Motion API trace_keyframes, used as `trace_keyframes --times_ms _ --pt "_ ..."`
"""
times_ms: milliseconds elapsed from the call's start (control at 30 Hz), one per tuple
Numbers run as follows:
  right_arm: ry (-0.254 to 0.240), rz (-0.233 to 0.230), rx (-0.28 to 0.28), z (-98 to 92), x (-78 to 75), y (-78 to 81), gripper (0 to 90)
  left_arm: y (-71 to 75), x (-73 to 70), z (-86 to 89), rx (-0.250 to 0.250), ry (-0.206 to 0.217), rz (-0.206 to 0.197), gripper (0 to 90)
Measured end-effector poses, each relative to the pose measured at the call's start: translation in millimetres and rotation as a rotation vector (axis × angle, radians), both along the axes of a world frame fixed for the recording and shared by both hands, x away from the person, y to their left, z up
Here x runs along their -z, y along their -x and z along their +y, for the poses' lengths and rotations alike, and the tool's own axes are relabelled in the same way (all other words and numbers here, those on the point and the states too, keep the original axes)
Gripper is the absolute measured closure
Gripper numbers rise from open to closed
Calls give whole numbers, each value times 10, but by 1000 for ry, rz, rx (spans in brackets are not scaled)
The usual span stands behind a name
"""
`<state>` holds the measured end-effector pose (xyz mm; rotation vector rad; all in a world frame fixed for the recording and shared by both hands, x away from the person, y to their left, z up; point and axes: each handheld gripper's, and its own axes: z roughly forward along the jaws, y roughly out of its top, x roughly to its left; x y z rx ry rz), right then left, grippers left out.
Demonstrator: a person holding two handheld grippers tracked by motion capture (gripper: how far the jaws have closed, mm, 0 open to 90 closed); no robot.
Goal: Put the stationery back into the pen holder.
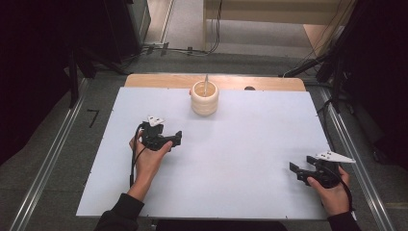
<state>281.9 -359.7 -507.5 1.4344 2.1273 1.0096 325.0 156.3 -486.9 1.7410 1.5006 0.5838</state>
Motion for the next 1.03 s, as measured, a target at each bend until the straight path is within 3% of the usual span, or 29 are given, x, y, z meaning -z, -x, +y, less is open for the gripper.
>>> trace_keyframes --times_ms 567,933,1033 --pt "12 -1 4 -7 2 12 193 391 134 195 -29 28 5 110" --pt "20 -1 3 -15 4 16 191 569 150 348 -54 19 11 107" --pt "17 3 0 -6 4 17 185 606 178 415 -69 -3 18 101"
